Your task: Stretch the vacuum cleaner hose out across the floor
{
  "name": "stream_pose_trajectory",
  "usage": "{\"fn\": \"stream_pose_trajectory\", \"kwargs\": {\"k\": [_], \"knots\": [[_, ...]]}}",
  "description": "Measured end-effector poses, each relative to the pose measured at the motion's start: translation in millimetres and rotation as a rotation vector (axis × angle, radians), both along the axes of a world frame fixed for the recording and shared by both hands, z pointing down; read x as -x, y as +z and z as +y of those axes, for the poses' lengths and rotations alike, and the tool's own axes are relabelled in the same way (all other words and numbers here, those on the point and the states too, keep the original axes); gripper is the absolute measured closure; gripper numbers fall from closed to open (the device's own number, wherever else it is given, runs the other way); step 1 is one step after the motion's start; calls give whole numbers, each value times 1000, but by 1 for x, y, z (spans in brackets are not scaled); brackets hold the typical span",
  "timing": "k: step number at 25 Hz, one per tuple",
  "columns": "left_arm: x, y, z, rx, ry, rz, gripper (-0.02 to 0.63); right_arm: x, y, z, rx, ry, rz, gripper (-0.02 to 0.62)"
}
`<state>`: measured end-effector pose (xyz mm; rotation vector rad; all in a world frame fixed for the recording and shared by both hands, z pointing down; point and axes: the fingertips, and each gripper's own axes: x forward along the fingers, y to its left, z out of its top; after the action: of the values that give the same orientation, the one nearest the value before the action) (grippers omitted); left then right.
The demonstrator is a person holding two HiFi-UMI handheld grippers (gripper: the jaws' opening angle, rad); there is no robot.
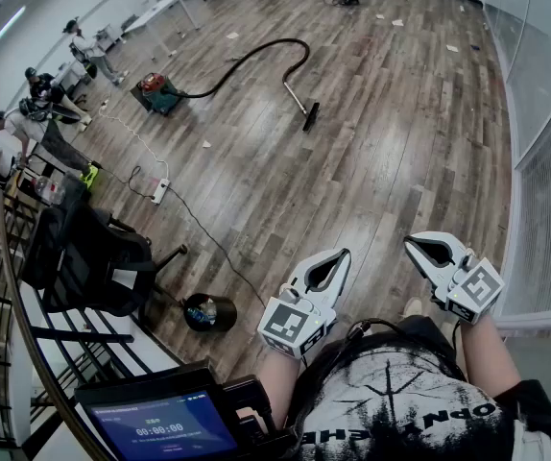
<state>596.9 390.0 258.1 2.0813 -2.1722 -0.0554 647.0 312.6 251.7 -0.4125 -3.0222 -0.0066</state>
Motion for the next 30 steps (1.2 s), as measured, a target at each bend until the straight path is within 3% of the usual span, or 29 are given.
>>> {"fn": "stream_pose_trajectory", "kwargs": {"k": [10,17,30], "knots": [[-2,3,0,7,5,11,606,-5,4,-1,-9,-6,20,592],[-4,3,-3,9,12,17,606,-3,0,4,64,-31,10,591],[-1,11,-5,22,28,25,606,2,7,4,27,-13,13,591]]}}
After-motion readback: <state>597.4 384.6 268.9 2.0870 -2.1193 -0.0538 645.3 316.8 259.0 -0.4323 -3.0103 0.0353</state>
